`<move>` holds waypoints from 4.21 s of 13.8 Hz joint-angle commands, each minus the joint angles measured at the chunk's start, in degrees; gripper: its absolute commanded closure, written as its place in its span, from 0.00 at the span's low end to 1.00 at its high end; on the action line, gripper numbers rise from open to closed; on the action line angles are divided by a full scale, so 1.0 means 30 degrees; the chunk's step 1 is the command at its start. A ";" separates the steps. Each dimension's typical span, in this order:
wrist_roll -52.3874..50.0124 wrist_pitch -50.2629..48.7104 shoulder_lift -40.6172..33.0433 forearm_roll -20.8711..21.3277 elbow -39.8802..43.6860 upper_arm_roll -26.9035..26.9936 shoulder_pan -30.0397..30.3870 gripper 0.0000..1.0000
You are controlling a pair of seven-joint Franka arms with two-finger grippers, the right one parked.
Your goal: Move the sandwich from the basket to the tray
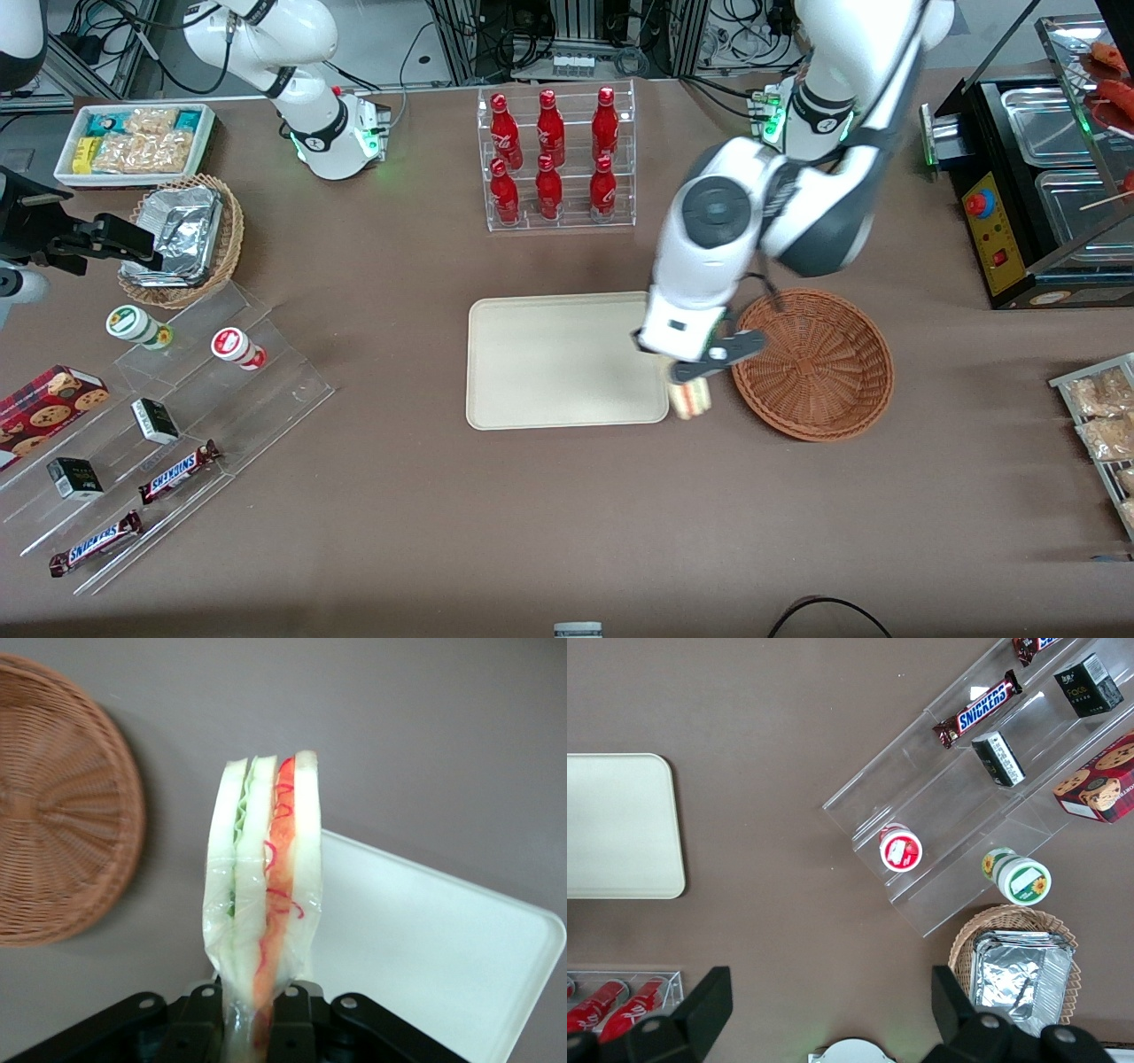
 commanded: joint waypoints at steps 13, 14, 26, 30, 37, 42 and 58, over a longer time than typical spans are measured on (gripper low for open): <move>0.1952 0.2992 0.6379 0.0160 0.3029 0.0246 -0.3981 1.00; 0.1808 0.3079 0.6584 0.0160 0.3117 0.0217 -0.4010 1.00; 0.1778 0.2817 0.6472 0.0658 0.3089 0.0246 -0.4538 0.00; 0.1836 0.0362 0.3870 0.0599 0.2973 0.0363 -0.4130 0.00; 0.4404 -0.2481 -0.2895 0.0629 -0.0360 0.0364 -0.0414 0.00; 0.8271 -0.3042 -0.8141 0.0540 -0.4522 0.0364 0.2195 0.00; 1.8709 -0.6617 -0.9529 -0.1159 -0.2686 0.1096 0.9905 0.00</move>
